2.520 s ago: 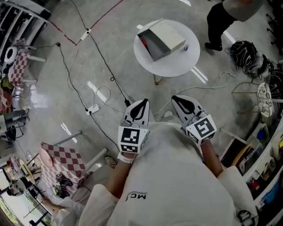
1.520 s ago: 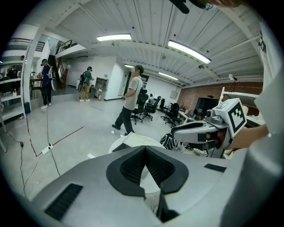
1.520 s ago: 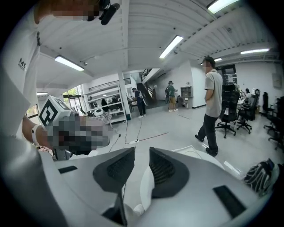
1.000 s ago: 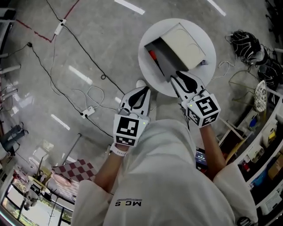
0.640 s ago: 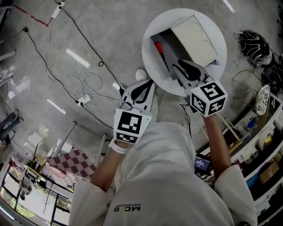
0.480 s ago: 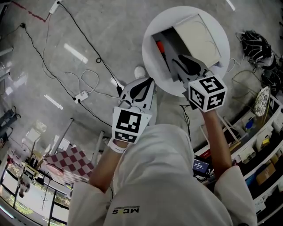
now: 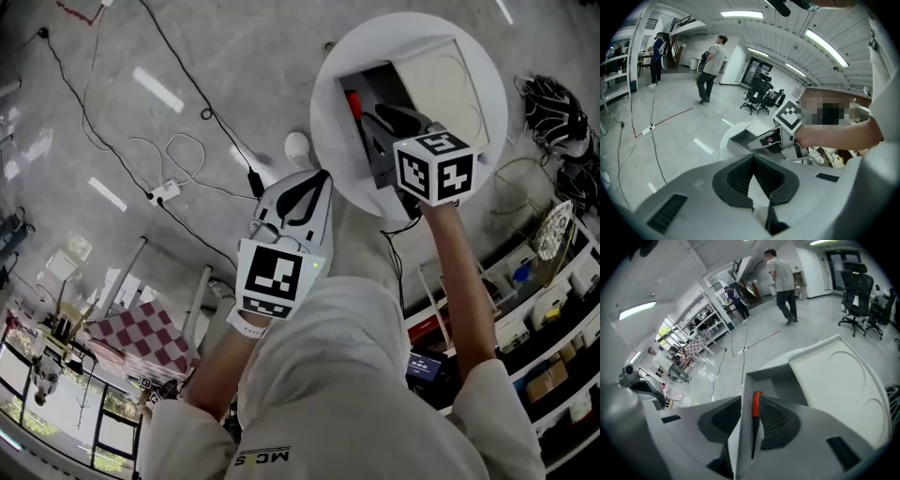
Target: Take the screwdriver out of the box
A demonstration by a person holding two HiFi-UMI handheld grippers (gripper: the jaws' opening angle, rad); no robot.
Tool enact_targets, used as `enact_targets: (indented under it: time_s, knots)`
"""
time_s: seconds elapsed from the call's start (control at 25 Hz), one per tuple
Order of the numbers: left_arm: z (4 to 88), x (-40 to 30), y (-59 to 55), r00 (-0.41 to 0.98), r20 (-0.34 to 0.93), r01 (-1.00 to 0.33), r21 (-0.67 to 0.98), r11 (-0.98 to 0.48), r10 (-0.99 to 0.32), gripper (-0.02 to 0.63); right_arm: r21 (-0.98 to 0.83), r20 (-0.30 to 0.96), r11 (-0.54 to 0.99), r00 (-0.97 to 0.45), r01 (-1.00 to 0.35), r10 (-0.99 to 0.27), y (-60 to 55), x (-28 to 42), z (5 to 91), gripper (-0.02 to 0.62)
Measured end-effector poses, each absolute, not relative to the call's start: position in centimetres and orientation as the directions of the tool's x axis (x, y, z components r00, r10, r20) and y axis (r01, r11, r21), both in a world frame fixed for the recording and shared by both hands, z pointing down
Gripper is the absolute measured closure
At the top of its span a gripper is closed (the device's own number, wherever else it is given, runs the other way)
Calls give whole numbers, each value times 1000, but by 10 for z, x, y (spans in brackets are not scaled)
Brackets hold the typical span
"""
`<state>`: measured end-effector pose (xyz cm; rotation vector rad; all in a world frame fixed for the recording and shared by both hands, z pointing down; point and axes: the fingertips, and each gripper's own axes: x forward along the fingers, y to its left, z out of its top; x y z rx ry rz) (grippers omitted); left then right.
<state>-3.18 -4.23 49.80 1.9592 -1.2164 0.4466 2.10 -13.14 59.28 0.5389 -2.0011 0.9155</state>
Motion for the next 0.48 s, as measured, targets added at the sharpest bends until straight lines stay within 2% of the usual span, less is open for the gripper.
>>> enact_targets:
  time_s: [0.48]
  knots:
    - [511,-36,-37,472,650,-867,463,-183,-596,597,-435,881,631,-448,-642,152,-134,9,640,442]
